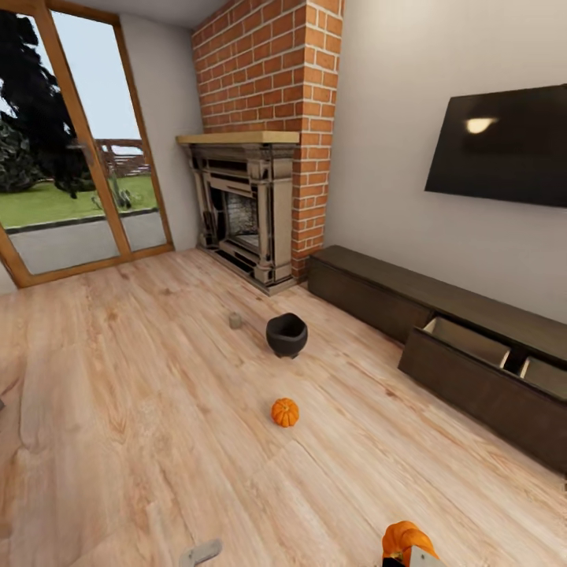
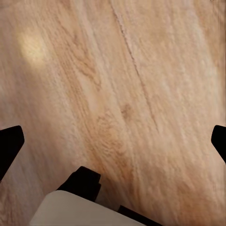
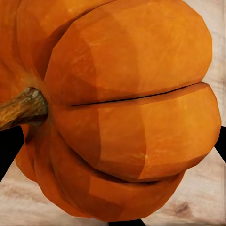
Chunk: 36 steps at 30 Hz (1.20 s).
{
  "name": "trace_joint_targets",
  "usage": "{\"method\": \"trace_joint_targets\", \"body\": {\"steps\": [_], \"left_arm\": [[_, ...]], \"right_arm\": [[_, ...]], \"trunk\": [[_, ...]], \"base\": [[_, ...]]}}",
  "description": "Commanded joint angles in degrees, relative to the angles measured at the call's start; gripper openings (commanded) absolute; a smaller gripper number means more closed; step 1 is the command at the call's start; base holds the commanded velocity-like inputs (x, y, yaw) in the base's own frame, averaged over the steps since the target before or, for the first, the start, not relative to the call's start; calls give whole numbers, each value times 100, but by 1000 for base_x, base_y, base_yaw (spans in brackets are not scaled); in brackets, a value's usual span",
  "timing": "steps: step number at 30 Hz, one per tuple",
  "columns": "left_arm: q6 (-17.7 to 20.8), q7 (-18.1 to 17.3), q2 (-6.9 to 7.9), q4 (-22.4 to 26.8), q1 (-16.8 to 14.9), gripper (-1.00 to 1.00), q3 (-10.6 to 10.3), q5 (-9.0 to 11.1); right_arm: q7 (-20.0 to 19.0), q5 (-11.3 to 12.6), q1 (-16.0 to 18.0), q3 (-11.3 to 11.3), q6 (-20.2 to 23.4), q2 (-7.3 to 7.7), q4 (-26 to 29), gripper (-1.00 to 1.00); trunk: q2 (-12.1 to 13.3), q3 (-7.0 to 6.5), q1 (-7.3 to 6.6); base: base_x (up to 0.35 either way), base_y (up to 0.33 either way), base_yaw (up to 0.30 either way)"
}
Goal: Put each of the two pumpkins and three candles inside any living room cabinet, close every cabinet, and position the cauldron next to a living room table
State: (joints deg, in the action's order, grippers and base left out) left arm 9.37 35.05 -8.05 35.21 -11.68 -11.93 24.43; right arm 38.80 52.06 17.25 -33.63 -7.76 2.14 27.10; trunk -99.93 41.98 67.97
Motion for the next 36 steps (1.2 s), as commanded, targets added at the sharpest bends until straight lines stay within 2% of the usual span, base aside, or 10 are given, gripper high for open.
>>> {"method": "trace_joint_targets", "body": {"steps": [1, 9, 18, 29, 36], "left_arm": [[30, 45, 5, 12, -1, 100, -29, 27], [30, 44, 5, 12, -1, 100, -29, 27], [-57, 41, 5, 12, -1, 100, -29, 24], [-76, 45, 5, 12, -1, 100, -38, 33], [-76, 41, 5, 12, -1, 100, -38, 10]], "right_arm": [[22, 58, 7, -47, -41, 6, 6, -100], [22, 58, 7, -47, -43, 6, 2, -100], [22, 58, 7, -48, -41, 6, 6, -100], [22, 58, 7, -47, -41, 6, 6, -100], [22, 58, 7, -47, -41, 6, 6, -100]], "trunk": [[-3, 11, 0], [-3, 58, 0], [-3, 62, 0], [-3, 62, 0], [-3, 62, 0]], "base": [[116, 121, -239], [181, 227, -229], [232, 261, -19], [43, 15, 0], [269, 63, 0]]}}
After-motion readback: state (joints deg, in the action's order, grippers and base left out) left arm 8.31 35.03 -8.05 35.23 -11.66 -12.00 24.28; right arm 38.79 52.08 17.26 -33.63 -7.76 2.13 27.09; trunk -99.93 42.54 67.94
